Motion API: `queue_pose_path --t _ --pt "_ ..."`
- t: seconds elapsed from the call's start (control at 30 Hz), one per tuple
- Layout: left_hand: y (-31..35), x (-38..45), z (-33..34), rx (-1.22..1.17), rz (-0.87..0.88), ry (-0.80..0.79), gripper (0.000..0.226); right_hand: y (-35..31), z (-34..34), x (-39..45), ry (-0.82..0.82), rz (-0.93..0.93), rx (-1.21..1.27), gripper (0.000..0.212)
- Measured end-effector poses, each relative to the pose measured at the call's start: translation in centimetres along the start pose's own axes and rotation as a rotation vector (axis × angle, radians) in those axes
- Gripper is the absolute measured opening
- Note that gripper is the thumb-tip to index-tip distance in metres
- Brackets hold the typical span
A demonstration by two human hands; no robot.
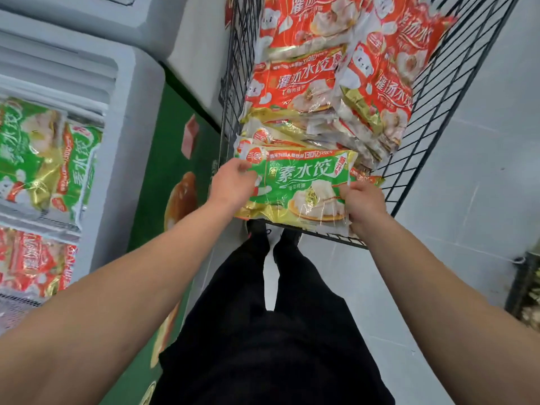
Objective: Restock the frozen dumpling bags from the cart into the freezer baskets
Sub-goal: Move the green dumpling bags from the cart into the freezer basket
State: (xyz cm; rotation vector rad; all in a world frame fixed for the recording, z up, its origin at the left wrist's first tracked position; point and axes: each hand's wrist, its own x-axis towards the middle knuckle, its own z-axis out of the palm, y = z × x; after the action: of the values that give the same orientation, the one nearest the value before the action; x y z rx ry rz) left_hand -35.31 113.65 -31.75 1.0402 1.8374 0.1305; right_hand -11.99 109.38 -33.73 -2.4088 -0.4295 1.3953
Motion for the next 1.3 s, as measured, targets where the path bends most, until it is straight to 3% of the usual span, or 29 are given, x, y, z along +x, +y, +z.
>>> queue_pose_path --t 0.1,0.2,0.33,0.43,0.63,0.83,1.07,1.3 --pt "0.6 1.5 1.3 0.030 -0.051 -0.066 0.043 1.1 -2.6 -1.1 0.044 -0.068 -0.179 0.020" --pt "1.4 2.9 2.3 -0.021 -0.215 -0.092 0.037 1.3 -3.6 -0.7 0.026 -0.080 -0.190 0.014" --pt "1.1 2.8 2.4 -0.421 -0.481 -0.246 0.045 0.9 -3.6 0.1 0.004 0.048 0.032 0.009" --pt "1.0 1.1 1.7 -0.551 -0.477 -0.278 0.039 0.6 -3.4 0.0 -0.038 0.088 0.160 0.013" --pt "2.1 -5.5 -1.0 -0.813 -0.289 -0.099 0.012 -1.0 -4.4 -2.3 -0.015 -0.231 0.045 0.022" --pt "-0.4 -11.6 -6.2 -0.983 -0.185 0.113 0.007 -4.5 -4.0 -5.7 -0.182 -0.338 0.076 0.015" --pt "-6.8 -17.3 -14.3 -1.235 -0.117 0.378 0.006 -10.8 4.5 -14.3 -0.429 -0.555 -0.012 0.011" --pt "-17.4 -20.5 -20.5 -1.347 -0.142 0.552 0.011 -12.8 15.1 -23.1 -0.589 -0.707 -0.176 0.010"
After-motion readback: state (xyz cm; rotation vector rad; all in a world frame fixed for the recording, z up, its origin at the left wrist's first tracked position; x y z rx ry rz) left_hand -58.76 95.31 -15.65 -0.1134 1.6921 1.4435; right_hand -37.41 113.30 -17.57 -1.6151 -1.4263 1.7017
